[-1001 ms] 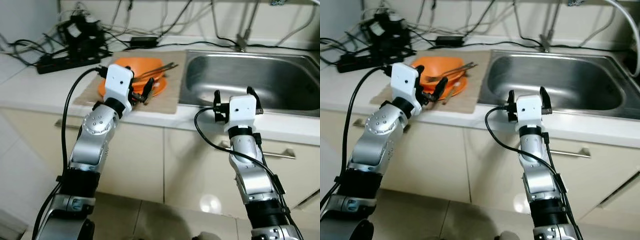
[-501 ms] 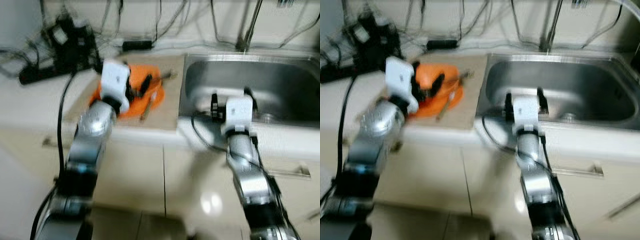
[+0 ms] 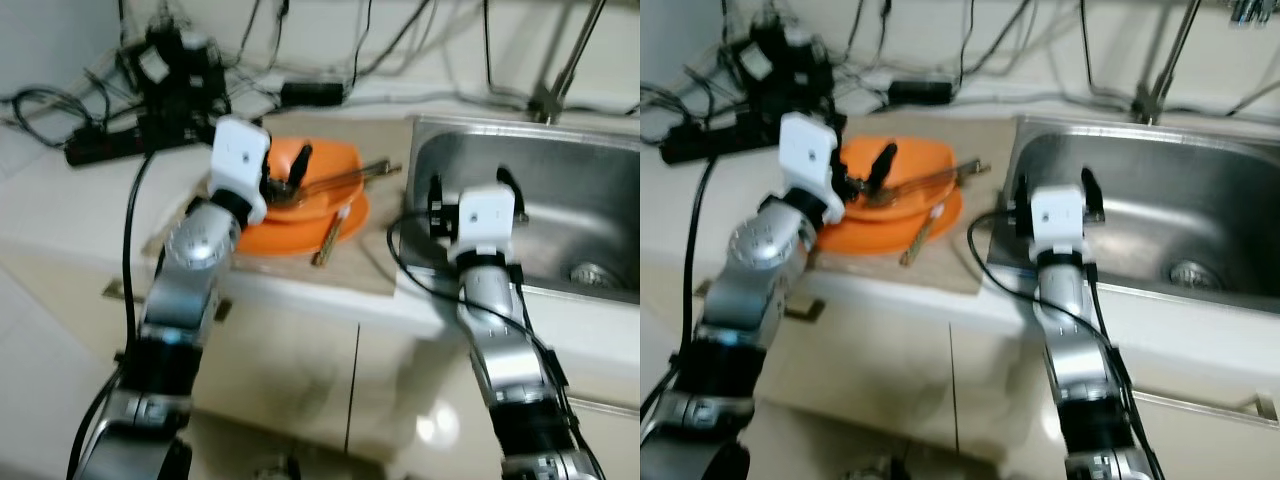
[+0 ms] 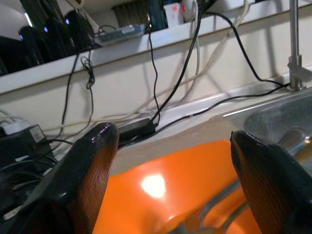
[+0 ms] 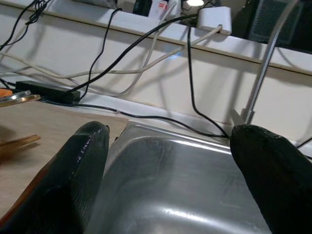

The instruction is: Kitchen organization

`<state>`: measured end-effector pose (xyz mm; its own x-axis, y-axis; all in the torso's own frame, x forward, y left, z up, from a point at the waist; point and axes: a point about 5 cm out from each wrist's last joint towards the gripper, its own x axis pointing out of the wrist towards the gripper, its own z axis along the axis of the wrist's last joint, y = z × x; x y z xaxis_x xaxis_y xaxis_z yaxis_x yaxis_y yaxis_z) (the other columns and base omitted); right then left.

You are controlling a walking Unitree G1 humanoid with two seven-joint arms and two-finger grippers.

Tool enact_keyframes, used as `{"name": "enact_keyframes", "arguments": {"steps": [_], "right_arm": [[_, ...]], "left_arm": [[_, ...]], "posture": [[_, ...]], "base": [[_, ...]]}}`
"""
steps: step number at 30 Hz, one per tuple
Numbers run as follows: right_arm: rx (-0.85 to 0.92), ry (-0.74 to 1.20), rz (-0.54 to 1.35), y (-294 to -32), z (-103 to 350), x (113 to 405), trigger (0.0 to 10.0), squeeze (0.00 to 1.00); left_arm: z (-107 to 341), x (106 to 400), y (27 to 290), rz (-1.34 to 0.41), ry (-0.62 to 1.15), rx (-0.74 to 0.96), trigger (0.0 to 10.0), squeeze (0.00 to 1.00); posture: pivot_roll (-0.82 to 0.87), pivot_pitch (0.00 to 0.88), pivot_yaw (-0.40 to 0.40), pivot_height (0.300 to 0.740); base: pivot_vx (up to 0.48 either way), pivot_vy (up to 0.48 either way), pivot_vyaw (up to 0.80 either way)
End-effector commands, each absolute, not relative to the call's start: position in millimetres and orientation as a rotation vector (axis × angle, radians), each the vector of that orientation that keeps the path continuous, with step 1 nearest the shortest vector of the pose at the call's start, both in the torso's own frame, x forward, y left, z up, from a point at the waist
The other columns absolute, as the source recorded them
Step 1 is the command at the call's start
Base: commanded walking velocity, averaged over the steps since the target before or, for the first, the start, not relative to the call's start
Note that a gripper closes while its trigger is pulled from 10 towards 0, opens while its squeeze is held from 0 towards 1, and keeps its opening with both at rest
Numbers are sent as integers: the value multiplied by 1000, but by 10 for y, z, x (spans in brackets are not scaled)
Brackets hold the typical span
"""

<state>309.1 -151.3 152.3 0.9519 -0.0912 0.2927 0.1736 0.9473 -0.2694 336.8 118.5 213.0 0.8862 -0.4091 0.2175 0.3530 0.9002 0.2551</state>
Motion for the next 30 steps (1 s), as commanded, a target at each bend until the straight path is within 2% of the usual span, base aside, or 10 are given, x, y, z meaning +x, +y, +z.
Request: {"name": "enact_keyframes", "arguments": {"steps": [1,12,30], "right_arm": [[-294,-250,-135,-1494,1450,3079,10000,0],[-287,-257,-148,-1496,1474,3067,10000,0],[-341,-302,-166,-1548,1583,3015,10000,0]], "left_arm": [[2201,3374,1222,-388,-287,227,10000,0],[2177,3399,1274,-475,-196,232,10000,0],[2588,3392,1371,-555,-239,284,10000,0]], "posture": [[-43,0,68,707],[-46,0,74,707],[-58,0,69,707]], "base": [[0,0,0],[0,0,0],[0,0,0]]}}
